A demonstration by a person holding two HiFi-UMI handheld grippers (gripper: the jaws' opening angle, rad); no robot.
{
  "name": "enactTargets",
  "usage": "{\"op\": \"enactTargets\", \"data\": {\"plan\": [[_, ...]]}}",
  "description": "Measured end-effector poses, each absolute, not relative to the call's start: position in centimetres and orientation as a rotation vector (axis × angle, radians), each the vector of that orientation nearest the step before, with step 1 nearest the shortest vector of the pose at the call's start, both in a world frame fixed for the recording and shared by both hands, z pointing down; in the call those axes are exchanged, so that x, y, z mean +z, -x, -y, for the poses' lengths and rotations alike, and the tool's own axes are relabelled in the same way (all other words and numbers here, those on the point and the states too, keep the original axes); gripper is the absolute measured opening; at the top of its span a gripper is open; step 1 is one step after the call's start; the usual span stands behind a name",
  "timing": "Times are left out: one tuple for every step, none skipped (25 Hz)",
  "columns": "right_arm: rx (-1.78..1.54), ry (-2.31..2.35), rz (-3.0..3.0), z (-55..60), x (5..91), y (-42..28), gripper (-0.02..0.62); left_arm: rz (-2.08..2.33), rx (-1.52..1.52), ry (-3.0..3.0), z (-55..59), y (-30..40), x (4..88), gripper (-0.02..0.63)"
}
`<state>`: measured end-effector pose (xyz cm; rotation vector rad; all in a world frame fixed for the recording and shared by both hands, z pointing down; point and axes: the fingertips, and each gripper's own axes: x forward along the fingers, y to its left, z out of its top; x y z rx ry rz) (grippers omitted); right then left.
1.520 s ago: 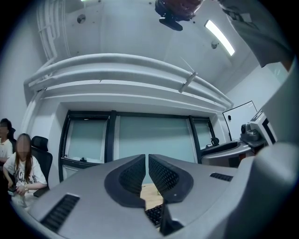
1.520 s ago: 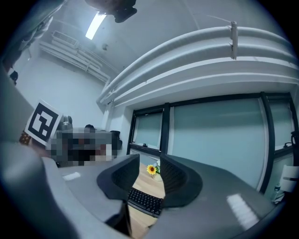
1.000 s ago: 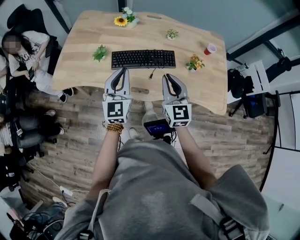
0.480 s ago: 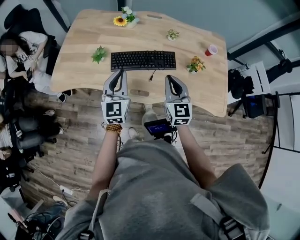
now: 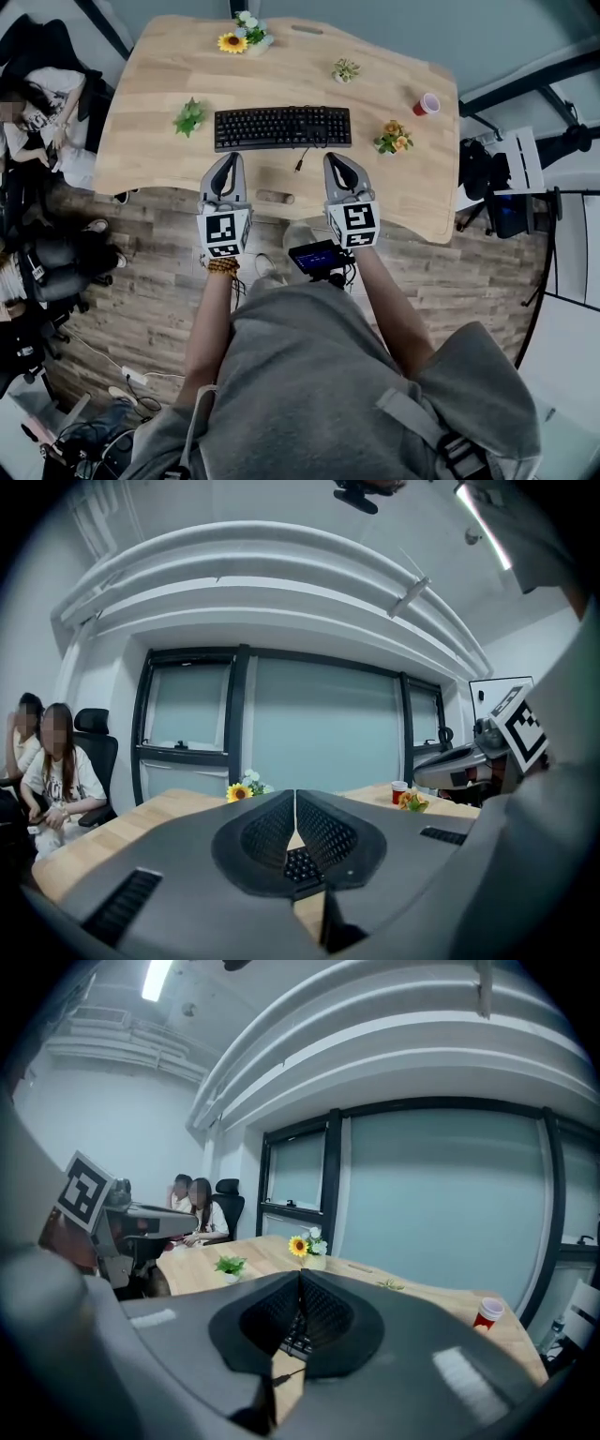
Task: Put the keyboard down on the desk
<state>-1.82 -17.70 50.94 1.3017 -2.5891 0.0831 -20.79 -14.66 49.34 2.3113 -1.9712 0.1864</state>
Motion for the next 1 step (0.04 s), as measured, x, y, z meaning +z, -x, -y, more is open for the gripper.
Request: {"op": "enactTargets", "data": {"plan": [[0.090,-1.284,2.585,18.51,51.50,1.83,0.011,1.966,0.195,-2.302,15.14,20.75,49.87,0.015]]}}
